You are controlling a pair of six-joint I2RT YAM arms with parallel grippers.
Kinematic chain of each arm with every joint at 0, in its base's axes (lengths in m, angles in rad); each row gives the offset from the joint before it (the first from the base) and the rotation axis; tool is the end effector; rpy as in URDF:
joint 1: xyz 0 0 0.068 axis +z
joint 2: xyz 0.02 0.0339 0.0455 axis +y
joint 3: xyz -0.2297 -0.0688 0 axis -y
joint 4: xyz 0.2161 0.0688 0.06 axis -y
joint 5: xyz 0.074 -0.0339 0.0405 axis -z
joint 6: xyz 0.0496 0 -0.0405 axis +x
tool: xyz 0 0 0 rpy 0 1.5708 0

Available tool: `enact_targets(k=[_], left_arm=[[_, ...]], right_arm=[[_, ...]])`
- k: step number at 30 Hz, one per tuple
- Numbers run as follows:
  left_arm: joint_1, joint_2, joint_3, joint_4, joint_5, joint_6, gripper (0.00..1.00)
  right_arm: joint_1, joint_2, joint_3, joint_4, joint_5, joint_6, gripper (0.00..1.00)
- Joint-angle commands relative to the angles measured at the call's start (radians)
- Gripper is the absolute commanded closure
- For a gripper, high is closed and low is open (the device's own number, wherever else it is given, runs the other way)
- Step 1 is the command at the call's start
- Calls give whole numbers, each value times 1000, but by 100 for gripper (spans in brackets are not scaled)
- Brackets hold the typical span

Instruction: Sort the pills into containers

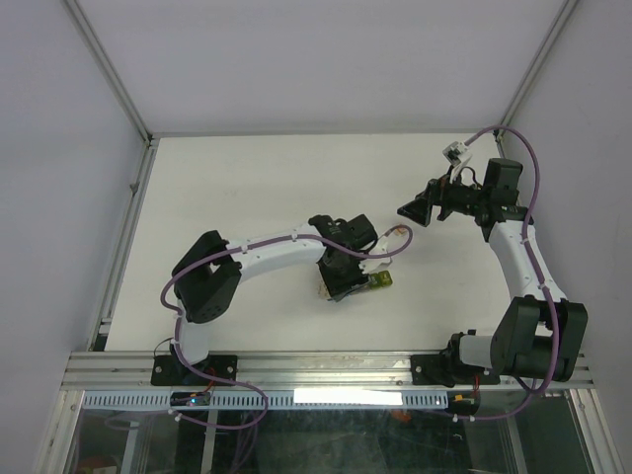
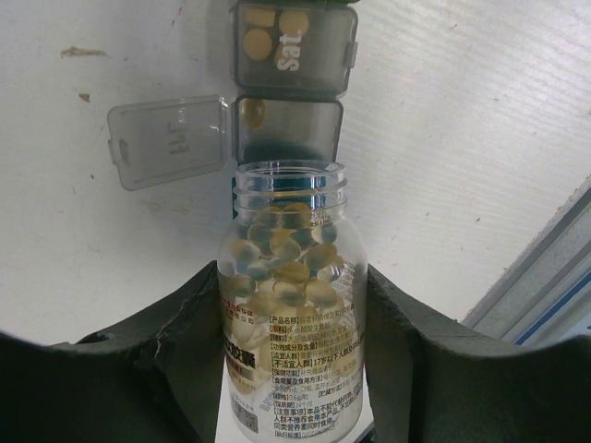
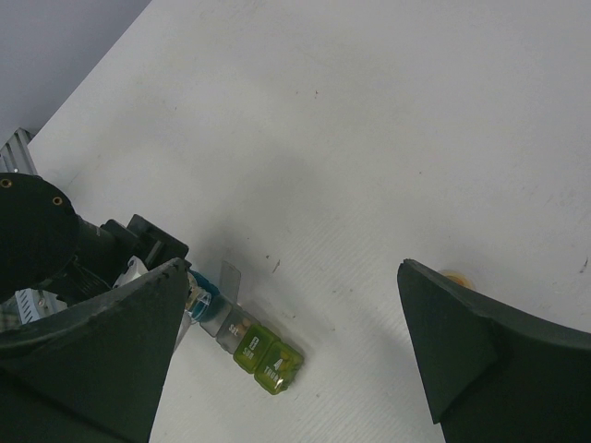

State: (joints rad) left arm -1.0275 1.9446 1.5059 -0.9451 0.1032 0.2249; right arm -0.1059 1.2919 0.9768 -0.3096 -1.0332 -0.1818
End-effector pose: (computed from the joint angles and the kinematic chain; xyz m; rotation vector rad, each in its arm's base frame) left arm 0.1755 -0.3005 0.1687 1.7696 2.4217 -0.2525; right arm 0.2645 0.0147 0.2663 -0.6272 1.8870 0.9334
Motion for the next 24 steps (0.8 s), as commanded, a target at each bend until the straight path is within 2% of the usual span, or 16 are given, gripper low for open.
enact_targets(k=[1,3,4,6,9,11,12,14,17,19,20,22,24], left_arm=[[25,-18,46,-16,37,-20,100],[-20,-39,25,34,18,7,100],[-3,-46,-9,57,-10,17,100],[39,-11,37,2,42,-12,100],[-8,-33,13,52,-5,21,100],[45,-16,14,28,35,1,100],[26,-5,46,4,53,-7,100],[-35,-14,56,19,3,18,100],[45,-12,18,16,29,-9,100],[-12,-19,59,6,25,-3,100],[-27,-29,32,29,0,18,100],[28,-11,13,33,1,10,100],[16,6,61,-14,43,-6,100]], right_arm=[[-9,-16,43,19,-17,-2,1],[-9,-17,44,20,-13,-1,0],[-9,-16,46,18,-14,-2,1],[-10,-19,44,16,-14,-4,1],[-11,-19,44,22,-13,-1,1],[-11,-19,46,18,-16,-2,0],[-13,-18,45,17,-15,-2,1],[-14,-19,45,18,-12,-2,1],[-15,-14,46,14,-18,-4,1],[-15,-16,45,16,-12,-4,1],[-15,-13,47,17,-12,-4,1],[-15,-14,50,12,-16,-4,1],[-15,-21,43,20,-9,-2,1]])
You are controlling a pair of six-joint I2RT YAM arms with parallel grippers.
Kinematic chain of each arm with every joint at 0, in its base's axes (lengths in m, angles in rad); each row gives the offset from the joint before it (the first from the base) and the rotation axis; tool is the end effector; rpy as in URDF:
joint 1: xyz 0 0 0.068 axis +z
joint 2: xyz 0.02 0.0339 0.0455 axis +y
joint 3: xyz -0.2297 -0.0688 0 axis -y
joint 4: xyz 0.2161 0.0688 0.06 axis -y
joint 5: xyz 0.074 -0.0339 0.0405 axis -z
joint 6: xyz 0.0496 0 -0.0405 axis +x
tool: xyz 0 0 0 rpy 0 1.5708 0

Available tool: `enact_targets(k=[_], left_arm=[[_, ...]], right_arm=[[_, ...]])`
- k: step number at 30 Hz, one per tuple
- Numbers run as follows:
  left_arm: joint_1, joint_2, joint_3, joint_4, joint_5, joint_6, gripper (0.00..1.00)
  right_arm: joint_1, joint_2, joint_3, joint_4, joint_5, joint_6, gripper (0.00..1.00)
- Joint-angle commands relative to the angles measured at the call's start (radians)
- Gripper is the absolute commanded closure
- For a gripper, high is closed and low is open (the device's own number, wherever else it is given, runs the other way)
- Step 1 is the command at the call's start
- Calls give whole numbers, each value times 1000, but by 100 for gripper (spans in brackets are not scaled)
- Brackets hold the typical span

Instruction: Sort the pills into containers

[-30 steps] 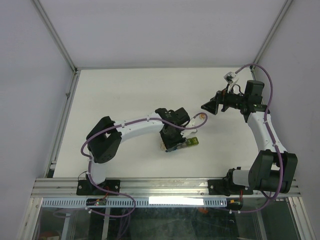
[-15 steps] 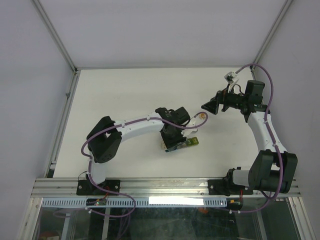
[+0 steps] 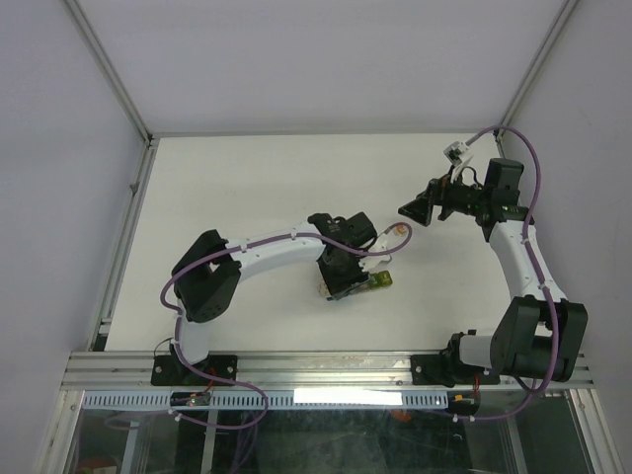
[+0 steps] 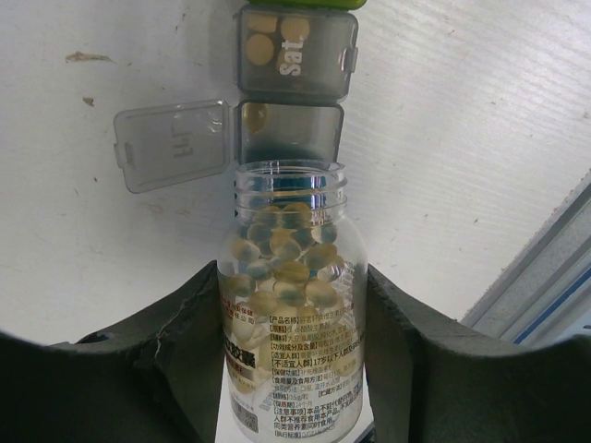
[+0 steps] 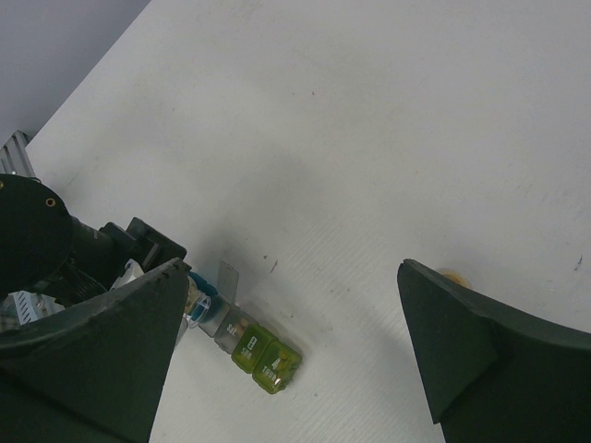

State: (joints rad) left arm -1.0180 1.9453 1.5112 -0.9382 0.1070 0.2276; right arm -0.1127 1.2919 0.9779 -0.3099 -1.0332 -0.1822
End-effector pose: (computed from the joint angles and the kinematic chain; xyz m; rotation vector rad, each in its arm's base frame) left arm 0.1791 -0.3003 0.1699 1.7560 2.4179 -0.2622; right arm 0.2646 0.0129 0.2666 -0.6211 1.8872 0.9283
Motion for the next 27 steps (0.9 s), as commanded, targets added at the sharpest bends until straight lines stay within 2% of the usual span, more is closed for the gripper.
enact_targets(k=[1,3,4,5,7,9,10,11,13,15,16,18,19,21,23,25,26,27], left_arm=[[-20,-7,46,-1,15,7,100],[6,-17,8,17,-9,15,100],[22,-3,37,-19,16,-5,100],[12,-2,62,-26,50,-17,100],[-34,-27,30,15,7,7,100],[20,-20,1,15,-5,6,100],[41,-3,41,-19,38,-16,100],[7,1,71,-25,59,-19,100],[-25,-23,27,16,-21,31,100],[40,-3,33,-12,19,-5,100],[30,8,74,-42,54,-20,100],[-33,-29,33,8,-20,21,100],[-18,-37,-1,27,-43,28,100],[18,-4,58,-38,40,-19,100],[-48,-19,57,-12,-9,-3,100],[-7,-34,-11,29,-37,17,100],[32,-15,2,10,0,-15,100],[25,11,62,-47,45,-39,100]], right_arm=[[-8,-21,41,24,-8,2,1],[-8,-18,43,23,-13,3,1],[-8,-19,44,22,-12,3,1],[-8,-21,41,24,-9,2,1],[-8,-20,43,26,-8,3,0],[-7,-19,43,25,-13,3,1],[-8,-21,43,25,-12,3,1],[-8,-23,41,25,-8,3,1],[-8,-23,44,25,-7,3,1],[-8,-25,44,23,-11,3,0],[-8,-28,39,26,-9,3,1],[-8,-24,42,29,-9,4,1],[-8,-22,43,26,-12,4,1],[-7,-24,42,25,-11,3,1],[-8,-26,41,30,-8,6,1],[-8,-23,44,26,-12,4,1],[-8,-25,44,25,-13,4,1],[-8,-28,43,25,-9,3,0]])
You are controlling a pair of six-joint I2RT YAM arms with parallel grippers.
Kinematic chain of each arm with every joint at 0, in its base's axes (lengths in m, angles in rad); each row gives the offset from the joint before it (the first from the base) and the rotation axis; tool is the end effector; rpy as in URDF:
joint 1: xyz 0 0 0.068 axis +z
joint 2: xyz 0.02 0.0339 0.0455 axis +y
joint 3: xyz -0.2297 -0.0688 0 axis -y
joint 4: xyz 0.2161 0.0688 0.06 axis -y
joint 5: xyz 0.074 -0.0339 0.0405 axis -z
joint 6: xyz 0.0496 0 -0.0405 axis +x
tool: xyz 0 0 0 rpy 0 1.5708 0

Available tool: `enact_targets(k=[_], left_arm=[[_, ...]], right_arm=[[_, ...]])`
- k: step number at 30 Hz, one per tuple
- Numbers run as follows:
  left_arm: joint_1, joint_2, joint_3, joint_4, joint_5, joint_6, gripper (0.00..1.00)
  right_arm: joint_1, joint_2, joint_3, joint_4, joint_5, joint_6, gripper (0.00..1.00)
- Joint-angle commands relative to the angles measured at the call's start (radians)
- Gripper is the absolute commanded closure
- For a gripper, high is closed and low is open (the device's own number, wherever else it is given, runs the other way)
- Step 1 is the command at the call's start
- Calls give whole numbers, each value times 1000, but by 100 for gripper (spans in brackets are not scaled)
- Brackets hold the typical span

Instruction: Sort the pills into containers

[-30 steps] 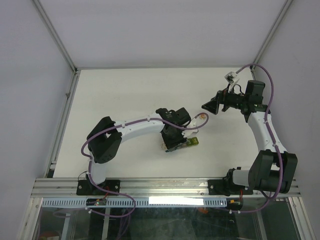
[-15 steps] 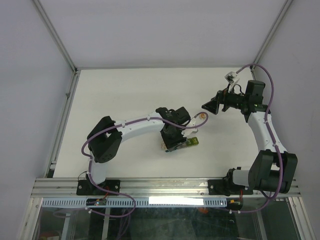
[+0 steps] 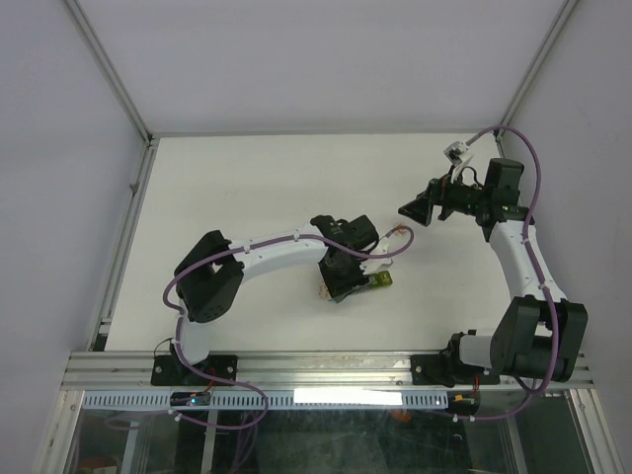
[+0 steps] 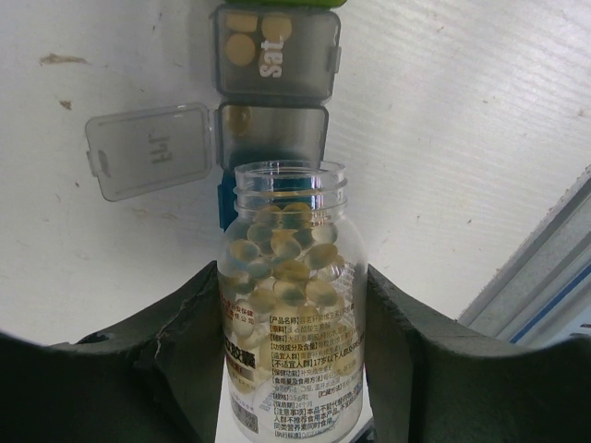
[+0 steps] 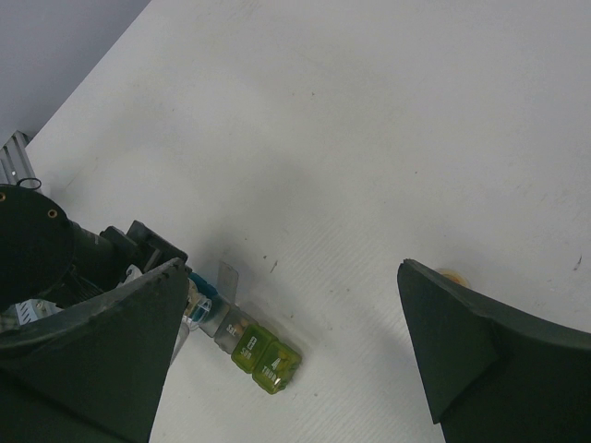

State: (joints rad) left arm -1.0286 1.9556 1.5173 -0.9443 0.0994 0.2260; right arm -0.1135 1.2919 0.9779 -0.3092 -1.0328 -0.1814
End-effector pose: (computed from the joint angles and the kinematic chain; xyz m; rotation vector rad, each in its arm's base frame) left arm 0.1766 -0.3027 0.1678 1.7706 2.4182 -0.2477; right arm 0.2647 0.0127 0.2666 -0.6197 1.8873 0.9275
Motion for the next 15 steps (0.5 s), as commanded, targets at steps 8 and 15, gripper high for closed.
enact_targets(k=[8,15], left_arm=[[-16,-30,31,-10,-12,-2,100],[-7,-45,4,-8,-45,-3,100]], right_arm=[[-8,-23,44,27,-8,2,1],[-8,-25,45,23,-8,-1,0]])
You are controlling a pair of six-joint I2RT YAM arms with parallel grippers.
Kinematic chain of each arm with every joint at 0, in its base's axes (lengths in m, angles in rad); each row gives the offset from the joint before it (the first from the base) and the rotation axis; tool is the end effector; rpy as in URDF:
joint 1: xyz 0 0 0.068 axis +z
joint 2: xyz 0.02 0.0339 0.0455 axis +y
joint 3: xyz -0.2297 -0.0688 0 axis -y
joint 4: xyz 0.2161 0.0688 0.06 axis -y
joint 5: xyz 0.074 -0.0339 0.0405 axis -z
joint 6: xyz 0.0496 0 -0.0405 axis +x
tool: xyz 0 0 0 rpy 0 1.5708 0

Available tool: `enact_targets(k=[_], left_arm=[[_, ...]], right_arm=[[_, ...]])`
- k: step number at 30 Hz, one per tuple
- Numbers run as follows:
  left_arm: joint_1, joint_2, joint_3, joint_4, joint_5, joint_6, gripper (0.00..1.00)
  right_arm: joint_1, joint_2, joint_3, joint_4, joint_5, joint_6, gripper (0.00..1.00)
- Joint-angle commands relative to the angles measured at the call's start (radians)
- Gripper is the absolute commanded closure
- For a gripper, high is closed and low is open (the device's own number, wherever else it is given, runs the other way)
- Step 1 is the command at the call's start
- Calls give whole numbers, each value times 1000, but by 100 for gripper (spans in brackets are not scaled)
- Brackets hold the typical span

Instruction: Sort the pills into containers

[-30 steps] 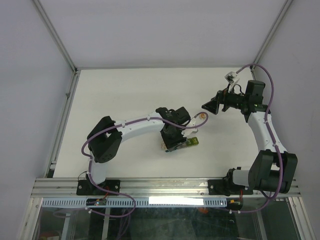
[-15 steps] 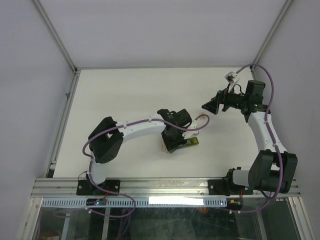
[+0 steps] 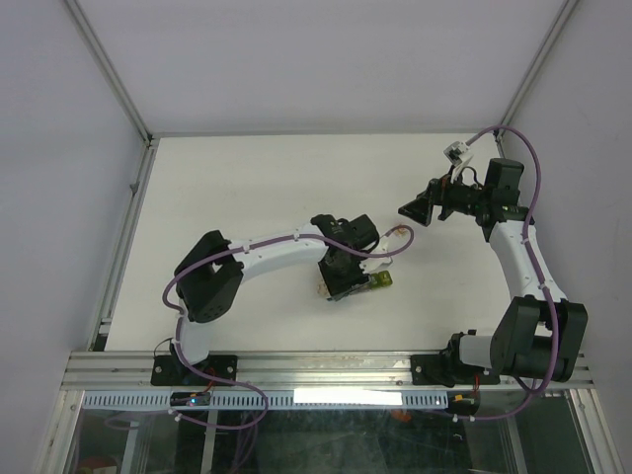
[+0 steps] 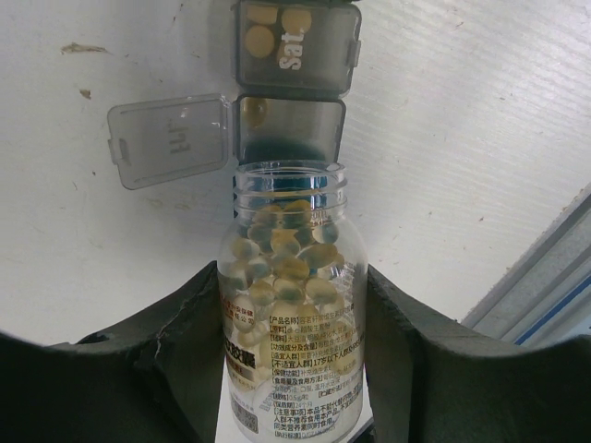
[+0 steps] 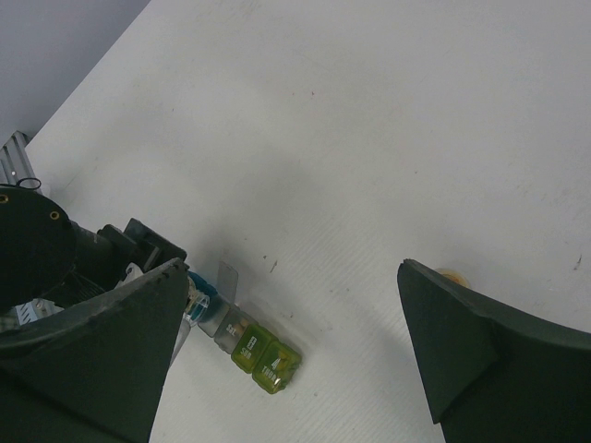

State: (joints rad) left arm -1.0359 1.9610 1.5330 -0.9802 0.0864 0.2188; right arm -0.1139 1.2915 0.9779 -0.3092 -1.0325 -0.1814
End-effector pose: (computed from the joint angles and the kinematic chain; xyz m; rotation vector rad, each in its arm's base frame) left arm 0.1742 -0.3023 0.1690 1.7808 2.4379 -0.2175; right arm 0.2647 0.0126 0.2667 -0.6193 1.8872 0.9267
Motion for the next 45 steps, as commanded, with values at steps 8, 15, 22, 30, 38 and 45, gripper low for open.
enact_targets(k=[8,15,22,30,38,45], left_arm=[[21,-39,33,-3,51,-31,100],[-40,-66,15,43,11,-4,100],[-15,-54,0,31,-10,-21,100],[2,-60,-3,2,-22,-31,100],[5,-99,-63,64,-12,-25,100],[4,-191,-152,213,-8,-27,100]], right_arm=[[-9,-30,43,24,1,-2,1],[-9,-23,46,22,2,-3,1],[-7,-21,49,18,-1,-6,0],[-9,-23,48,16,0,-7,1],[-10,-26,47,18,2,-6,1],[-10,-23,43,23,2,-6,0]])
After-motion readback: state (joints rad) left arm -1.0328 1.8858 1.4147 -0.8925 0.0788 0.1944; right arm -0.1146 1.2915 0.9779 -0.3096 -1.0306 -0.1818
